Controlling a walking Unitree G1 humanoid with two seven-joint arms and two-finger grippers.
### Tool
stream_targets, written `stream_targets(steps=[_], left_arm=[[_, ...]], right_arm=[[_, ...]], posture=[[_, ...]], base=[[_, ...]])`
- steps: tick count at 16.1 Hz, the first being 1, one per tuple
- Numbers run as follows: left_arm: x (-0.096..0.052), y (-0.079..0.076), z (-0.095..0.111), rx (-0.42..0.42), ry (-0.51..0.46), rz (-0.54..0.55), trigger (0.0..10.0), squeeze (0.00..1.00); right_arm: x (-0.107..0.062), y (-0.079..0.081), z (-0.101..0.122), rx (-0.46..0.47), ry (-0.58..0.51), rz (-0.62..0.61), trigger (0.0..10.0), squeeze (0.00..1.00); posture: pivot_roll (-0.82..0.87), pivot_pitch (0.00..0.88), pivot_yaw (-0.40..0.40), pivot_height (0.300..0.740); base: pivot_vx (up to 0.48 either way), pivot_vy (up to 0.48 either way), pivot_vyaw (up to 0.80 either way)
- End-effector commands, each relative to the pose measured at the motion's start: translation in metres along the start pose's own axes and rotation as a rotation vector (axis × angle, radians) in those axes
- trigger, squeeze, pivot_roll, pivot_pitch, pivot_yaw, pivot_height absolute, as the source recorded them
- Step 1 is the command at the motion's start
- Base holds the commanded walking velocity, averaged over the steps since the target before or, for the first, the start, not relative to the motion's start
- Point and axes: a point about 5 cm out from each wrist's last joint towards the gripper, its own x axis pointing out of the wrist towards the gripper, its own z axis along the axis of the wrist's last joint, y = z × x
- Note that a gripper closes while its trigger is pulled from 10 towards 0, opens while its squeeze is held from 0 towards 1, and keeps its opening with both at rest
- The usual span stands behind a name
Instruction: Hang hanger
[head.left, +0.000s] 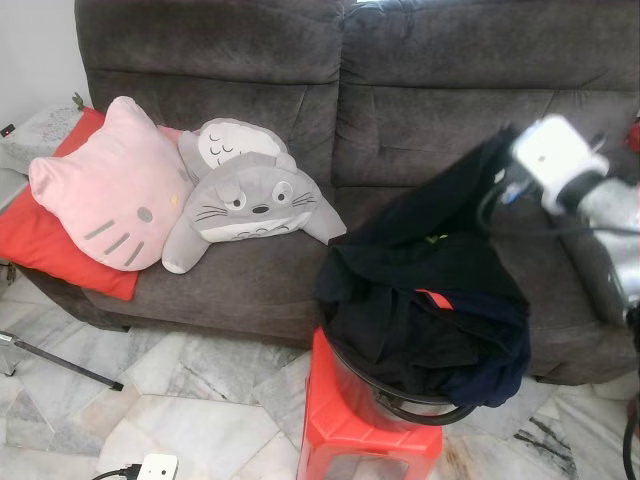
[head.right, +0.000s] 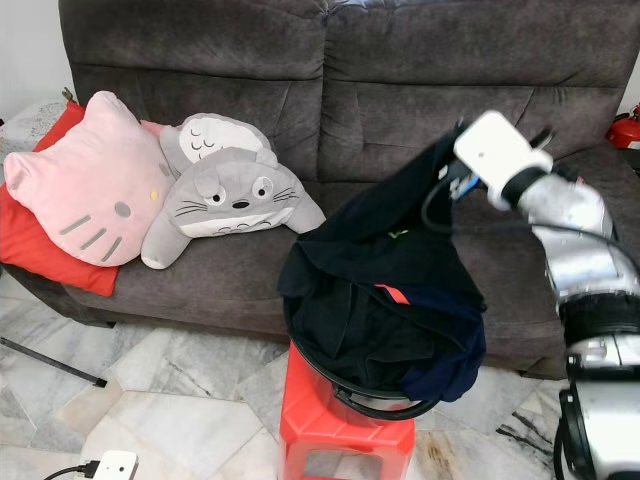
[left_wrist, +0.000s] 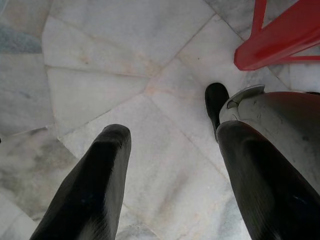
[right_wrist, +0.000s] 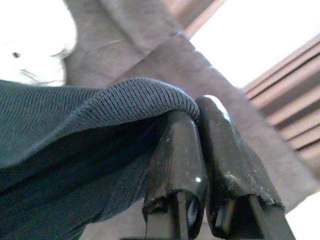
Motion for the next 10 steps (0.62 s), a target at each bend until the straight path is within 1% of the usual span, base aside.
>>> stream_targets(steps=[1,3,5,7,8,10], left_arm=[[-0.001,0.002,-0.003,0.003,0.011,0.007,10.0,0.00],[0.000,0.002,-0.002,0.002,0.009,0.006,10.0,0.00],[0.000,0.000,0.000,0.002,0.004,0.001,10.0,0.00],[0.001,-0.001,0.001,0.001,0.002,0.000,10.0,0.00],[0.001,-0.001,0.001,0.000,0.002,0.000,10.0,0.00],[0.001,-0.002,0.001,-0.001,0.003,0.001,10.0,0.00]], right_arm=[[-0.001,-0.025,0.017,-0.028,-0.053,-0.102,0.0,0.00],[0.000,-0.042,0.028,-0.040,-0.077,-0.188,0.0,0.00],[0.002,-0.055,0.038,-0.095,-0.093,-0.242,0.0,0.00],[0.003,-0.066,0.047,-0.100,-0.112,-0.277,0.0,0.00],[0.003,-0.074,0.054,-0.105,-0.124,-0.308,0.0,0.00],[0.004,-0.079,0.058,-0.103,-0.133,-0.319,0.0,0.00]], posture=[[-0.15,0.000,0.048,0.740],[-0.15,0.000,0.048,0.740],[-0.15,0.000,0.048,0.740],[-0.16,0.000,0.047,0.740],[-0.16,0.000,0.047,0.740],[-0.16,0.000,0.047,0.740]], base=[[0.000,0.000,0.00],[0.000,0.000,0.00],[0.000,0.000,0.00],[0.000,0.000,0.00],[0.000,0.000,0.00],[0.000,0.000,0.00]])
